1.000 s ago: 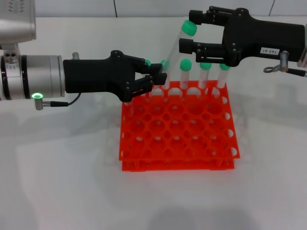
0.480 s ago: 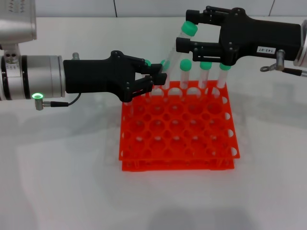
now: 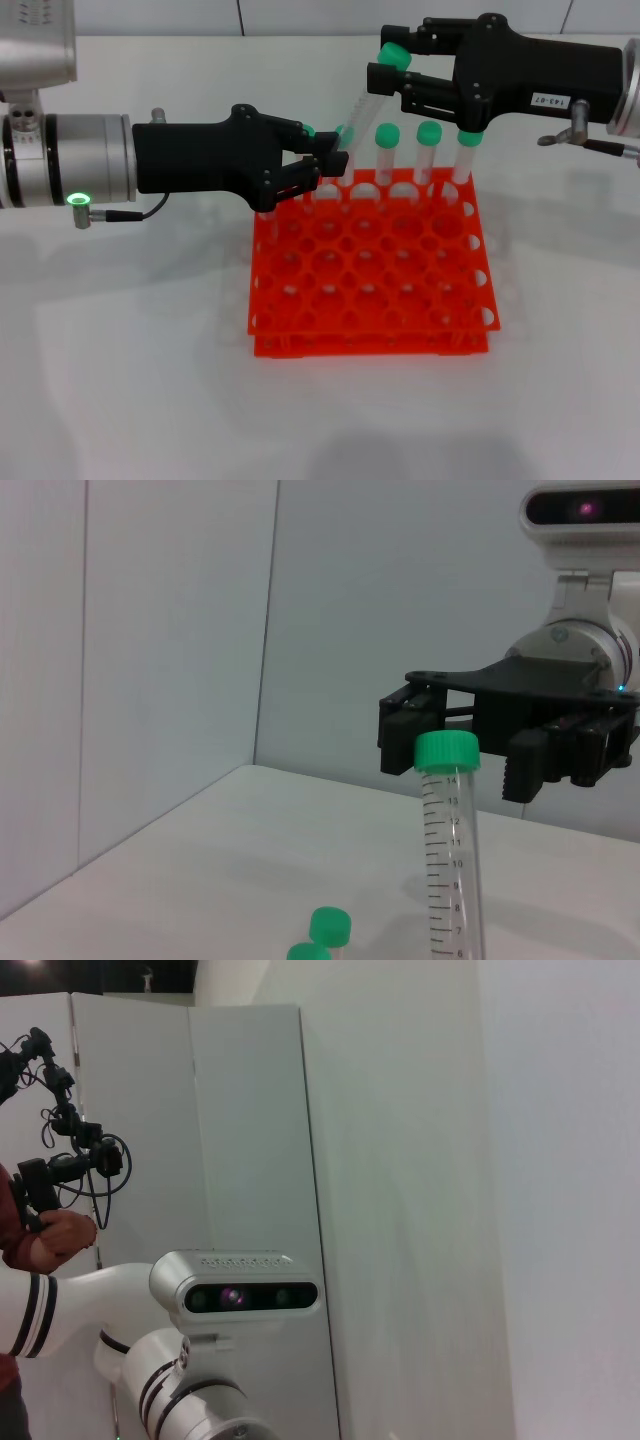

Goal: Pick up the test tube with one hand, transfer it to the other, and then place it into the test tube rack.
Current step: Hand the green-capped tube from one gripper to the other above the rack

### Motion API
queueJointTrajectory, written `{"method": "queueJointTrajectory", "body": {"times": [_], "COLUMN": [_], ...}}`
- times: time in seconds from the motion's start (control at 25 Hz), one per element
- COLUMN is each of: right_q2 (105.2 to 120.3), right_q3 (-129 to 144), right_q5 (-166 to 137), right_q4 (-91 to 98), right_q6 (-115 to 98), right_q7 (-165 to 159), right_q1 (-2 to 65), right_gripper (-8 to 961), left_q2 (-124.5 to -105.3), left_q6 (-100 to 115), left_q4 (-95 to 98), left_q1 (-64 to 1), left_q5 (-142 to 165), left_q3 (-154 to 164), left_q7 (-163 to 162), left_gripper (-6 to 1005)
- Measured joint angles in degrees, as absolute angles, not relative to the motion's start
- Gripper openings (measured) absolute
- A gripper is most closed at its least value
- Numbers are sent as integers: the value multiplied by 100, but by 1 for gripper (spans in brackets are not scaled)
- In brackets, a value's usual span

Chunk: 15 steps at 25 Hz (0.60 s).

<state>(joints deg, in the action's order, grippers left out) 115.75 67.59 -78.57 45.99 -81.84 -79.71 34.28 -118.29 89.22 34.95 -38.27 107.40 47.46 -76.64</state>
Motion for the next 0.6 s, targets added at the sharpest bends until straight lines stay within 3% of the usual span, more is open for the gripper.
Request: {"method": "queueJointTrajectory", "body": {"times": [0.6], "right_q2": [11575], "right_q3": [6758], "right_q5": [-7857], "right_q4": [4525], "right_q6": [-8087], "right_q7": [-7972], "right_q1": [3453], "right_gripper": [403], "left_q2": [-11829], "left_q6": [8908], "left_q4": [3485], "left_q1": [-3883], "left_q5": [10740], "left_q3": [4746], "left_q7": [-7664], "left_gripper": [195]}}
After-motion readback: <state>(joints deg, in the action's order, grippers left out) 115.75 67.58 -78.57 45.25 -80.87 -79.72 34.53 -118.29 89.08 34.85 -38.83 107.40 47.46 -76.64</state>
